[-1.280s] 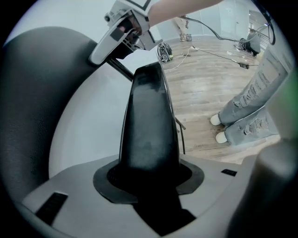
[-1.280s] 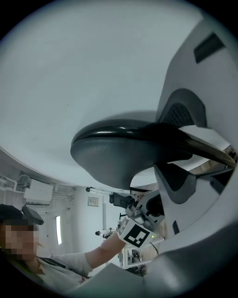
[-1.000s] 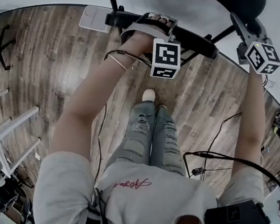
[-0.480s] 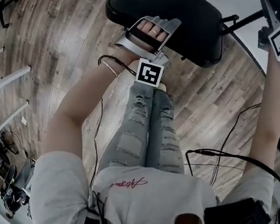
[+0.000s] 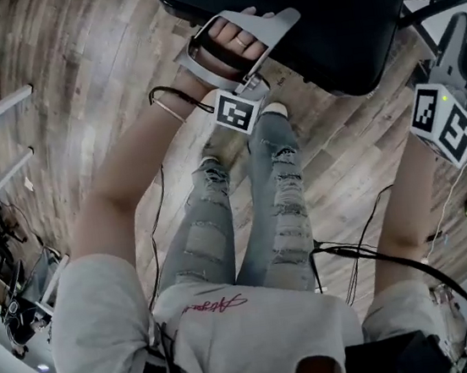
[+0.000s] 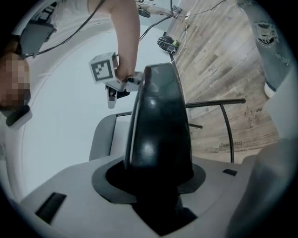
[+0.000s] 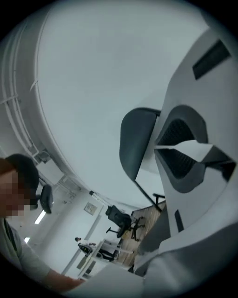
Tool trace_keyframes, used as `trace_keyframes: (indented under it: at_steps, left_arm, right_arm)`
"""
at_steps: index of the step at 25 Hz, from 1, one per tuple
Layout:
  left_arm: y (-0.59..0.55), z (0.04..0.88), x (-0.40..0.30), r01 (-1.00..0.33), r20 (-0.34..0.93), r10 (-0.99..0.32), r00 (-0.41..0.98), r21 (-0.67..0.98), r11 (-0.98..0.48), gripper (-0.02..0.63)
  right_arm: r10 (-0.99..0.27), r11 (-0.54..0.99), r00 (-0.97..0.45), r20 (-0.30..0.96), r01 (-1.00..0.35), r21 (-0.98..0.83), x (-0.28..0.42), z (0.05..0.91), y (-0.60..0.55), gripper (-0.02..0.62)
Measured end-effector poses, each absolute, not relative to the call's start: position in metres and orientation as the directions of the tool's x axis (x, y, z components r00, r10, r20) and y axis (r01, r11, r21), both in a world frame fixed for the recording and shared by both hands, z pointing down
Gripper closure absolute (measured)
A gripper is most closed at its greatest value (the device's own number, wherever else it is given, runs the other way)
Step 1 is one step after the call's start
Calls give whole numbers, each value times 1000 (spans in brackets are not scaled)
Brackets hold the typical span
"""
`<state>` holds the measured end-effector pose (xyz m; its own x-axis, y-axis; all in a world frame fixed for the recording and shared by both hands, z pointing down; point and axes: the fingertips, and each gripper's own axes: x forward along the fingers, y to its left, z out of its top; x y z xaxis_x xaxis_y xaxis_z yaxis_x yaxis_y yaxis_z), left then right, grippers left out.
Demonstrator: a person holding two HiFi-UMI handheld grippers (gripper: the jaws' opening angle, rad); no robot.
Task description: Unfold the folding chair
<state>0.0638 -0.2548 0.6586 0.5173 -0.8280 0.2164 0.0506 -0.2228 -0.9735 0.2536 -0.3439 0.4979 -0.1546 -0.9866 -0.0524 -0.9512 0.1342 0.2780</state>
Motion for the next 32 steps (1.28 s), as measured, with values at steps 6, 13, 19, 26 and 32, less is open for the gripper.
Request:
trace_keyframes:
  at_steps: [6,13,19,26,32]
  left_arm:
    - [-224,685,57,17,158,-837,525,-984,-176,377]
    - [-211,703,38,-49,29,-839,543,-997,-67,377]
    - [-172,751,20,-50,43,-852,522,-995,-81,362]
    - [-151,766,16,-62,-2,-858,514,-997,-35,351]
    - [-149,762,16,-76,-29,-833,552,-997,-15,353]
  right_arm:
    - [-962,264,-273,0,-929,258,163,552,-229,570]
    - [-972,232,-235,10,-951,207,140,603,-177,578]
    - [-968,248,-248,25,-949,196,122,636,-145,578]
    - [-963,267,-266,32,-944,192,109,667,-114,578]
    - [-971,236,-236,23,-949,209,101,674,-114,578]
